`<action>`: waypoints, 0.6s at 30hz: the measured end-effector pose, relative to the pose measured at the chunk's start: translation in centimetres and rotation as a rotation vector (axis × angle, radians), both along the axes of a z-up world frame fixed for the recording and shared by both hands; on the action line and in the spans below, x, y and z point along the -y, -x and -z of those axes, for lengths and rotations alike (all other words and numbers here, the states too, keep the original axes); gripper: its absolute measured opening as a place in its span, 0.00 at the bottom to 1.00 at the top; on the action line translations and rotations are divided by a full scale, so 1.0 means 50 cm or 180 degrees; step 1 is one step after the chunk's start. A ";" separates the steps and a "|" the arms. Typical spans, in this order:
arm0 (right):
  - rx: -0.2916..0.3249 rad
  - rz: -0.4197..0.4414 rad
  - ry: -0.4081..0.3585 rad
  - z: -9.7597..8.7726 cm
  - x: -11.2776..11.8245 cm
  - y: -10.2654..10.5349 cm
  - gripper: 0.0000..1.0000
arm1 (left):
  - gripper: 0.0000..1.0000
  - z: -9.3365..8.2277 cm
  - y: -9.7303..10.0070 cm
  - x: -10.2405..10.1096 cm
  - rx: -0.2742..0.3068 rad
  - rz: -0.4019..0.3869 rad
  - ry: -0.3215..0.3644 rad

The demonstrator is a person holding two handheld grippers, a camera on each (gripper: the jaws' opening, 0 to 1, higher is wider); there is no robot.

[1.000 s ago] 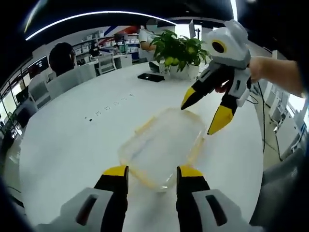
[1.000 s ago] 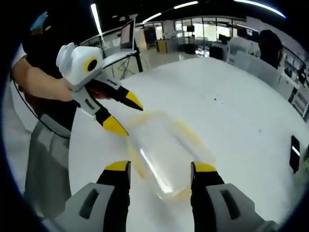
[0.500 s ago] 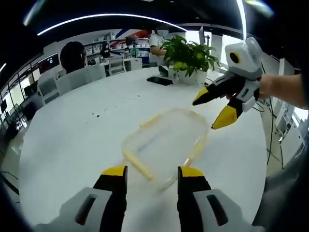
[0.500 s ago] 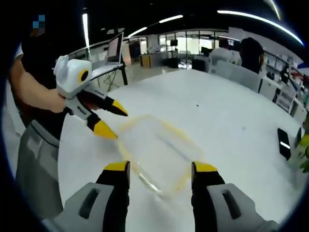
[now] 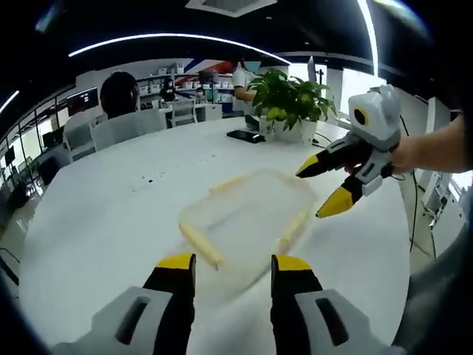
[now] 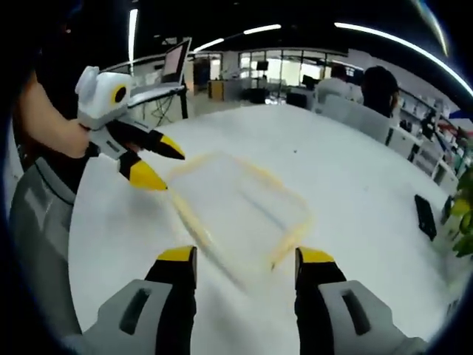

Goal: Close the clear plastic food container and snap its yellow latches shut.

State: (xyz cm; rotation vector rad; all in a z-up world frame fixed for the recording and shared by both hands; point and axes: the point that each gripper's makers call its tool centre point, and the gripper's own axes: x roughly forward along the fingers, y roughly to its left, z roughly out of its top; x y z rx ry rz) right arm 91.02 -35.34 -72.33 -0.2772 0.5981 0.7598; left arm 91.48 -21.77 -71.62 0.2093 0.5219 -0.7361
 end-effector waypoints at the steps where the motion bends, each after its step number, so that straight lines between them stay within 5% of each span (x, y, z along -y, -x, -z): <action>1: 0.0007 0.0022 -0.0012 0.002 0.001 -0.003 0.49 | 0.34 0.001 0.003 0.003 -0.0002 0.0012 0.0024; 18: 0.0032 0.0046 0.0007 0.029 -0.003 -0.018 0.45 | 0.32 0.037 -0.006 0.006 0.0013 0.0061 -0.0077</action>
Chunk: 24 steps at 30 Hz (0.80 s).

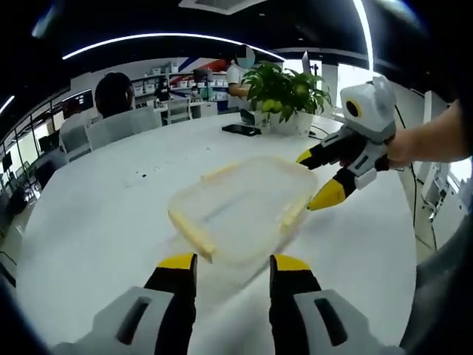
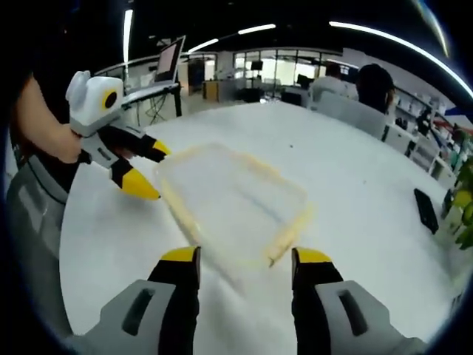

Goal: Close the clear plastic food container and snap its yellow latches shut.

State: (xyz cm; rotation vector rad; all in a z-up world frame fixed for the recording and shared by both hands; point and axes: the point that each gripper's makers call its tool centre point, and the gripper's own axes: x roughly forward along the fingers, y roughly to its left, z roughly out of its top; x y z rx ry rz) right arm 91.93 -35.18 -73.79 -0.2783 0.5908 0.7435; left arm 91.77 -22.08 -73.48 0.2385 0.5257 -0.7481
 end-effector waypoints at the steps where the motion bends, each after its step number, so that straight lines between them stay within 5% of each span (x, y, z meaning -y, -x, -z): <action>1: 0.0005 -0.0003 0.0000 0.001 -0.001 -0.001 0.44 | 0.31 0.000 -0.001 0.000 0.0006 0.0000 0.0000; 13: 0.0017 0.0080 -0.0059 -0.002 -0.022 -0.002 0.44 | 0.29 0.000 -0.006 -0.016 0.0031 -0.0068 -0.0008; 24: 0.0115 0.0253 -0.0098 -0.001 -0.074 0.005 0.43 | 0.29 0.002 -0.008 -0.072 0.0088 -0.0061 -0.0129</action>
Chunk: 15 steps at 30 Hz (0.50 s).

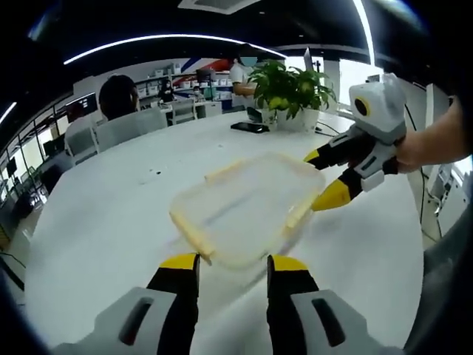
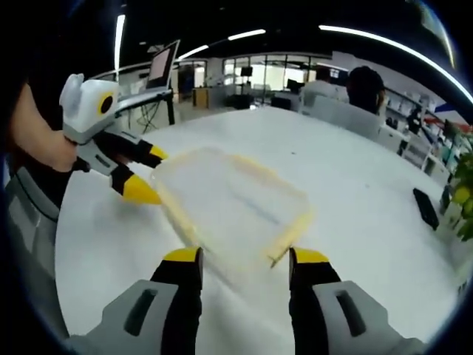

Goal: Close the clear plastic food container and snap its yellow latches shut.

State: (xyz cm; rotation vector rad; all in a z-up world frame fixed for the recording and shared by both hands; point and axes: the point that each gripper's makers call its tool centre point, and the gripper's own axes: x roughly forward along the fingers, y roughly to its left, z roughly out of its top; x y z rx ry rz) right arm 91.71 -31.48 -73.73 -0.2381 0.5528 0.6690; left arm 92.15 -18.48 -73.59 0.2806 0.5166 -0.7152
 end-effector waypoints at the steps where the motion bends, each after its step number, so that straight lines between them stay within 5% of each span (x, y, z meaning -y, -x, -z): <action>1: 0.0009 0.0043 -0.0010 0.001 -0.005 0.000 0.43 | 0.29 0.000 -0.002 -0.005 0.0001 -0.0002 -0.0003; 15: 0.0012 0.0107 -0.0024 0.001 -0.023 -0.011 0.42 | 0.29 0.004 -0.016 -0.026 -0.0033 -0.0049 -0.0038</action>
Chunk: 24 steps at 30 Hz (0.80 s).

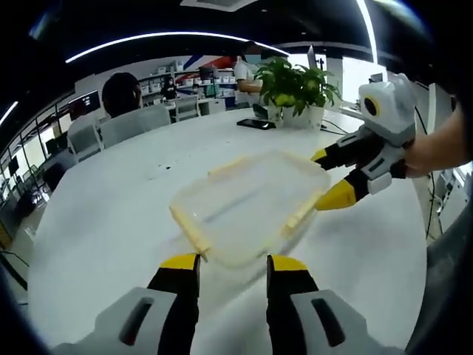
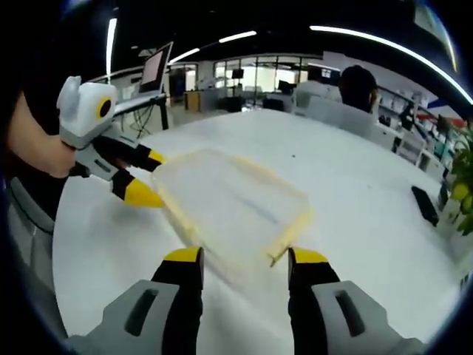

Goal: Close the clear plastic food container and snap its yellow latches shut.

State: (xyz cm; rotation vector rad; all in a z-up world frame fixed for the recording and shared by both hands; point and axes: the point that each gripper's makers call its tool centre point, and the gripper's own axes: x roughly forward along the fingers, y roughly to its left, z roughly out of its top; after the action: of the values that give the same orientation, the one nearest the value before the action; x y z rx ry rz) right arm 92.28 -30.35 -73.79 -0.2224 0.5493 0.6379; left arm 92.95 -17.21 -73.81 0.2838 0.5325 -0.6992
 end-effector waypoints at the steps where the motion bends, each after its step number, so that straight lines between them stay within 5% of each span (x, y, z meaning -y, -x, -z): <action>1: -0.0003 -0.0007 0.0006 0.000 0.001 -0.002 0.42 | 0.29 0.000 0.000 0.001 -0.0002 -0.0001 0.0006; 12: -0.0036 0.0029 0.0030 -0.004 0.004 0.006 0.43 | 0.30 0.006 0.012 -0.006 -0.0113 -0.0111 0.0018; 24: -0.0061 0.0185 -0.0080 -0.033 0.005 0.054 0.49 | 0.35 -0.037 0.084 -0.021 -0.0166 -0.0472 0.0278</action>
State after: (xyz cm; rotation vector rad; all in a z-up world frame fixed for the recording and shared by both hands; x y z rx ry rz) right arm 89.60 -30.58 -72.16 -0.1761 0.5640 0.5907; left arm 88.75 -16.15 -71.96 0.1432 0.5652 -0.5853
